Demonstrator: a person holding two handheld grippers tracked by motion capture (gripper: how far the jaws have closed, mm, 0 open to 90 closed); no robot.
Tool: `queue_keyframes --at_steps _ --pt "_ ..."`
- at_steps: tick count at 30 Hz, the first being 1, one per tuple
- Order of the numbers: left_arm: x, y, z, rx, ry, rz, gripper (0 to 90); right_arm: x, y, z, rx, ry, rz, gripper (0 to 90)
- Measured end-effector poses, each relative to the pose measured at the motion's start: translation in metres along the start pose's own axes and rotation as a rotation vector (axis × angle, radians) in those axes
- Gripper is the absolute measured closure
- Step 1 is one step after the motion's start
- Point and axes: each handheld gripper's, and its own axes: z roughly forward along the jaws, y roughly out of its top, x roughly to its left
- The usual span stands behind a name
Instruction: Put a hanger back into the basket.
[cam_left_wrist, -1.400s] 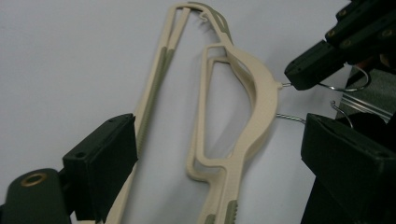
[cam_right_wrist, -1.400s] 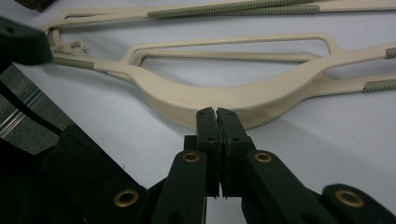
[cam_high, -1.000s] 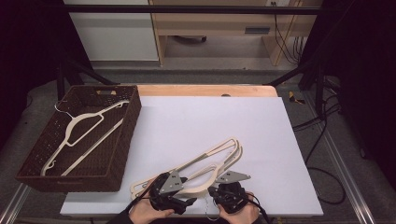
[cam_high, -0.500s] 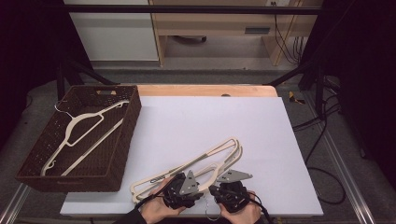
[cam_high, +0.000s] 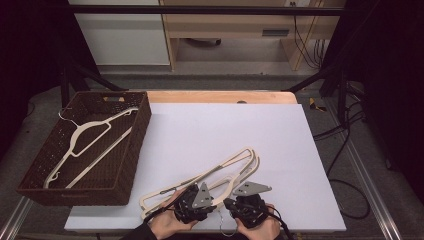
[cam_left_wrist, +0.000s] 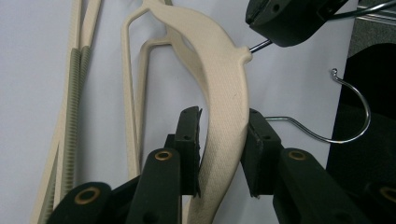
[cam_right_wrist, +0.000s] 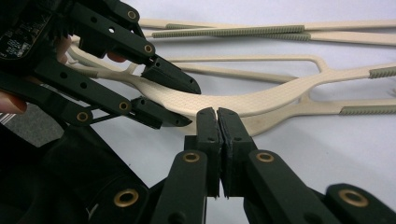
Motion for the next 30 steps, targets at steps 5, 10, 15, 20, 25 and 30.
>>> queue_keyframes --at_steps 5,10,15,20,25,30 --pt "0.000 0.000 -0.001 -0.008 -0.004 -0.004 70.6 -0.001 0.002 -0.005 -0.040 0.004 0.000 82.3" --pt "0.002 0.002 -0.008 -0.019 0.002 0.004 71.9 -0.011 0.005 -0.024 -0.156 -0.002 -0.003 71.9" --pt "0.006 0.003 -0.018 -0.055 0.005 -0.022 73.5 -0.033 0.003 -0.043 -0.296 -0.079 0.025 54.7" --pt "0.012 0.003 -0.029 -0.085 0.020 -0.048 75.3 -0.065 -0.006 -0.056 -0.373 -0.155 0.077 36.6" --pt "0.022 0.001 -0.044 -0.120 0.045 -0.090 77.2 -0.090 -0.018 -0.052 -0.388 -0.137 0.090 23.3" --pt "0.033 -0.004 -0.057 -0.158 0.077 -0.142 79.6 -0.102 -0.027 -0.042 -0.371 -0.141 0.103 18.1"
